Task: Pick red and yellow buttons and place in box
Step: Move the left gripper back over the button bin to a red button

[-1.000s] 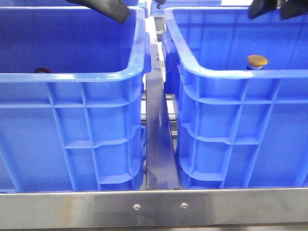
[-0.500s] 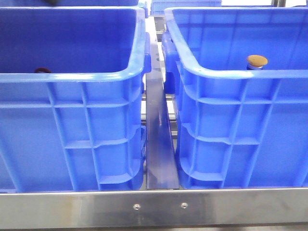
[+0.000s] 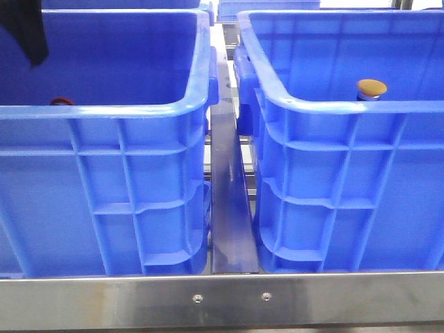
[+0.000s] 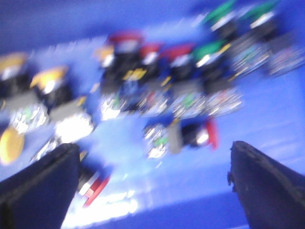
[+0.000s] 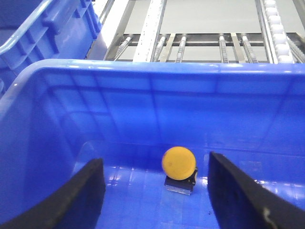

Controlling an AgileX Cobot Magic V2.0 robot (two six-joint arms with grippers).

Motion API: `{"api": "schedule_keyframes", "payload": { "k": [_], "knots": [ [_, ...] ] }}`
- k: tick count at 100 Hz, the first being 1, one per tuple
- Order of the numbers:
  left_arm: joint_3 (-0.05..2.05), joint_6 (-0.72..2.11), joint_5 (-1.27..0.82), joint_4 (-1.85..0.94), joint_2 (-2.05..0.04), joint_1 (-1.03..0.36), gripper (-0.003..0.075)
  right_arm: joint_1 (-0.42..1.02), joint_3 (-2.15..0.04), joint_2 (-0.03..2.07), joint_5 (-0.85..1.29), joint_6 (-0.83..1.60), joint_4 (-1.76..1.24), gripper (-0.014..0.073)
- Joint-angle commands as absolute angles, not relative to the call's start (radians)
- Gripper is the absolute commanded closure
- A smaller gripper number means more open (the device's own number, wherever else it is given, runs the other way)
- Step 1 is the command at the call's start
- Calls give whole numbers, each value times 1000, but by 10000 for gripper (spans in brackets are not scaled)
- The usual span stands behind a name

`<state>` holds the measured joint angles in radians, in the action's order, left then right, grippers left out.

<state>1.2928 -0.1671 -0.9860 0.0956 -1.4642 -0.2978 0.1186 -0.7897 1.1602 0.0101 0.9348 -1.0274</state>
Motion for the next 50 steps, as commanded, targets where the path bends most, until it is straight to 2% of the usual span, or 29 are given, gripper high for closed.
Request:
{"api": "schedule_keyframes", "payload": {
  "k": [1,50],
  "knots": [
    [1338,-187,-974,107,-1466,-296,121,117,-816,1132,-20,940,-1028,105],
    [1543,-189,-1015,123,-1706,-289,121,117,-816,1132,-20,940,-1028,105]
  ]
}}
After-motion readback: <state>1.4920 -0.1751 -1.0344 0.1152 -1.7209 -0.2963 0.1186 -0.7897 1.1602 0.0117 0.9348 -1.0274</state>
